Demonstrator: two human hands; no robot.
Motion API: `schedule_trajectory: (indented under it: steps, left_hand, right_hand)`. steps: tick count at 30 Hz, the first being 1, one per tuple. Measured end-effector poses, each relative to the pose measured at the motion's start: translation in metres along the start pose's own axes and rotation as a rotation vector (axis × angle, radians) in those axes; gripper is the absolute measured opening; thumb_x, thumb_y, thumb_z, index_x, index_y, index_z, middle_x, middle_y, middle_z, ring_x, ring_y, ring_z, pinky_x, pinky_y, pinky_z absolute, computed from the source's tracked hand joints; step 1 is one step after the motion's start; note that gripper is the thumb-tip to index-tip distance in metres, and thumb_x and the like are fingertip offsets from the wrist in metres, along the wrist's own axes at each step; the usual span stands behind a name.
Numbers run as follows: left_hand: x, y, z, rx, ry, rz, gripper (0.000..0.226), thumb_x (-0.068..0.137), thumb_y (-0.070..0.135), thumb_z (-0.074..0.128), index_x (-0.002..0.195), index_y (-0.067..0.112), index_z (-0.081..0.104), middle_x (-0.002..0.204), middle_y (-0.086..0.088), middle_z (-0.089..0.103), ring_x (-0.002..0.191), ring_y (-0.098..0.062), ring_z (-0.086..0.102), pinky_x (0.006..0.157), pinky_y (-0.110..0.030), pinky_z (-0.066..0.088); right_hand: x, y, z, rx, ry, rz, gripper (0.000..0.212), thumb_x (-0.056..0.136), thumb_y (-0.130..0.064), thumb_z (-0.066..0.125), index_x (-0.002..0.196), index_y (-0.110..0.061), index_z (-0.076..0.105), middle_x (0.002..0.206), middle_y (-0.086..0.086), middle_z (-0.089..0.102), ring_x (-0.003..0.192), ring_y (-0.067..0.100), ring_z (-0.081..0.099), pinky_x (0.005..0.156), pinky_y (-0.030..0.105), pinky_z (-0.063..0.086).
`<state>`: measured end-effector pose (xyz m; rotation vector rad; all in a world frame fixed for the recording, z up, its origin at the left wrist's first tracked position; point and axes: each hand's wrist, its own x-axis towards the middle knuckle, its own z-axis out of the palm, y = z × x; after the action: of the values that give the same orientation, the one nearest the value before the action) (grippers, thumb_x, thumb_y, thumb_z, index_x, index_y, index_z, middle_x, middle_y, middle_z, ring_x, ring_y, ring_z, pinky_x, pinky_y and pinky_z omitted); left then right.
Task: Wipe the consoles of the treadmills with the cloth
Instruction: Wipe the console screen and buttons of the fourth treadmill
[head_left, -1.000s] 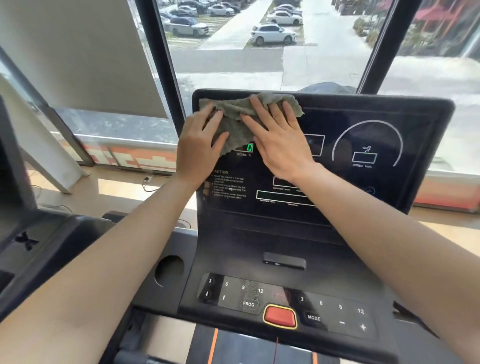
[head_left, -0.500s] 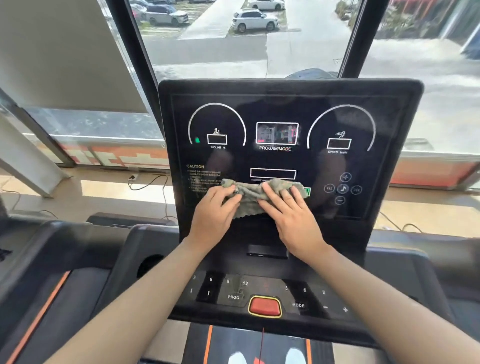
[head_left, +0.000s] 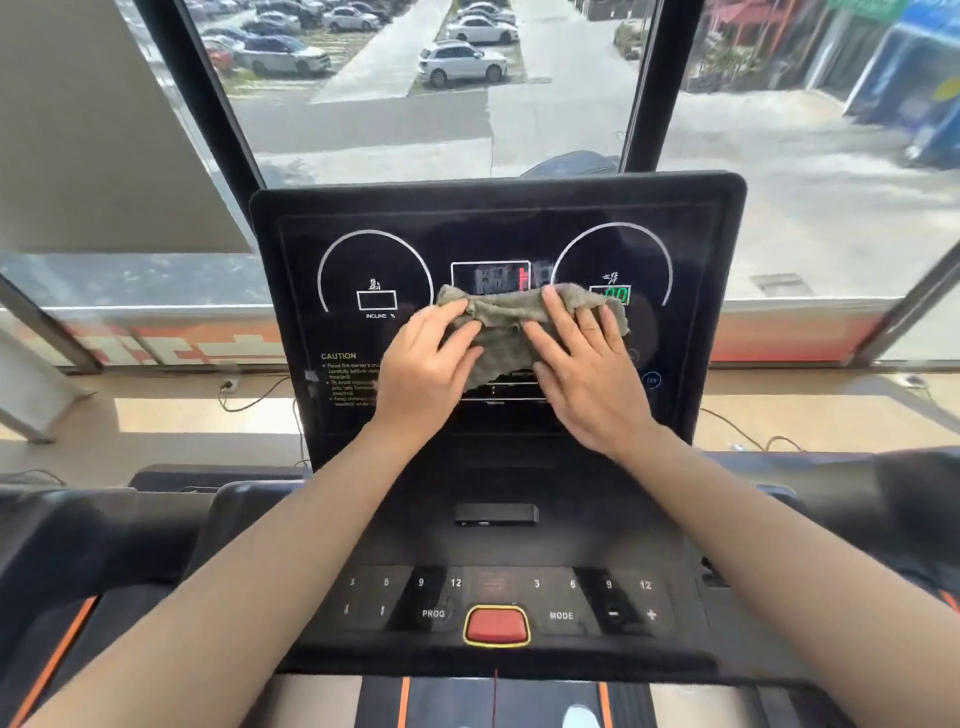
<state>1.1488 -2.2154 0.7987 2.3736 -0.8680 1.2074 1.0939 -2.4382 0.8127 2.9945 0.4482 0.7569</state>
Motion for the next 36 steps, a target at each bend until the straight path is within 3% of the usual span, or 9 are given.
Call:
schedule_trajectory:
  steps: [6, 11, 15, 21, 25, 30, 36]
  left_hand:
    - [0.089, 0.016, 0.002, 0.078, 0.03, 0.025, 0.037, 0.098, 0.02, 0.061, 0.135, 0.014, 0.063, 0.15, -0.009, 0.052, 0.132, -0.03, 0.051, 0.114, -0.039, 0.04]
    - [0.079, 0.041, 0.02, 0.075, 0.004, 0.084, 0.042, 0.096, 0.007, 0.062, 0.137, 0.014, 0.062, 0.153, -0.013, 0.049, 0.142, -0.035, 0.042, 0.115, -0.047, 0.039]
    - [0.061, 0.066, 0.037, 0.068, -0.102, 0.177, 0.051, 0.096, 0.002, 0.057, 0.146, 0.014, 0.053, 0.159, -0.013, 0.039, 0.149, -0.035, 0.032, 0.122, -0.048, 0.027]
    - [0.101, 0.098, 0.048, 0.097, -0.143, 0.209, 0.054, 0.099, 0.009, 0.05, 0.151, 0.02, 0.047, 0.163, -0.015, 0.031, 0.153, -0.037, 0.021, 0.125, -0.05, 0.017]
    - [0.102, 0.081, 0.042, 0.16, -0.126, 0.105, 0.05, 0.104, 0.024, 0.05, 0.153, 0.021, 0.042, 0.164, -0.016, 0.029, 0.154, -0.035, 0.02, 0.125, -0.05, 0.016]
    - [0.078, 0.021, 0.011, 0.24, -0.096, -0.011, 0.047, 0.11, 0.033, 0.04, 0.156, 0.024, 0.039, 0.165, -0.014, 0.025, 0.154, -0.033, 0.019, 0.126, -0.05, 0.016]
    - [0.036, -0.062, -0.036, 0.31, -0.088, -0.185, 0.047, 0.11, 0.035, 0.04, 0.155, 0.021, 0.039, 0.165, -0.013, 0.026, 0.154, -0.032, 0.021, 0.125, -0.049, 0.02]
  right_hand:
    - [0.051, 0.047, -0.041, -0.031, 0.103, 0.112, 0.055, 0.106, -0.033, 0.035, 0.158, -0.023, 0.019, 0.168, 0.007, 0.003, 0.153, 0.031, 0.009, 0.125, 0.049, 0.007]
    - [0.023, 0.051, -0.028, 0.014, 0.118, 0.176, 0.057, 0.107, -0.036, 0.034, 0.159, -0.022, 0.017, 0.168, 0.008, 0.001, 0.153, 0.031, 0.008, 0.124, 0.051, 0.008]
    - [-0.017, 0.057, -0.007, 0.094, 0.127, 0.289, 0.062, 0.105, -0.033, 0.04, 0.16, -0.016, 0.014, 0.168, 0.01, -0.002, 0.154, 0.031, 0.004, 0.124, 0.051, 0.008]
    - [-0.009, 0.079, -0.019, 0.278, 0.305, 0.426, 0.062, 0.106, -0.028, 0.041, 0.156, 0.0, 0.017, 0.165, 0.02, 0.004, 0.154, 0.034, 0.001, 0.124, 0.052, 0.009]
    - [0.016, 0.071, -0.026, 0.238, 0.312, 0.317, 0.066, 0.105, -0.029, 0.045, 0.157, -0.004, 0.015, 0.165, 0.021, 0.006, 0.153, 0.036, 0.007, 0.124, 0.05, 0.009]
    - [0.06, 0.024, -0.027, 0.027, 0.183, 0.165, 0.06, 0.105, -0.043, 0.035, 0.16, -0.026, 0.016, 0.167, 0.016, 0.001, 0.152, 0.039, 0.007, 0.123, 0.055, 0.003]
    - [0.11, -0.05, -0.023, -0.008, 0.122, -0.066, 0.059, 0.105, -0.045, 0.033, 0.159, -0.028, 0.018, 0.168, 0.006, 0.004, 0.149, 0.036, 0.02, 0.123, 0.055, 0.006]
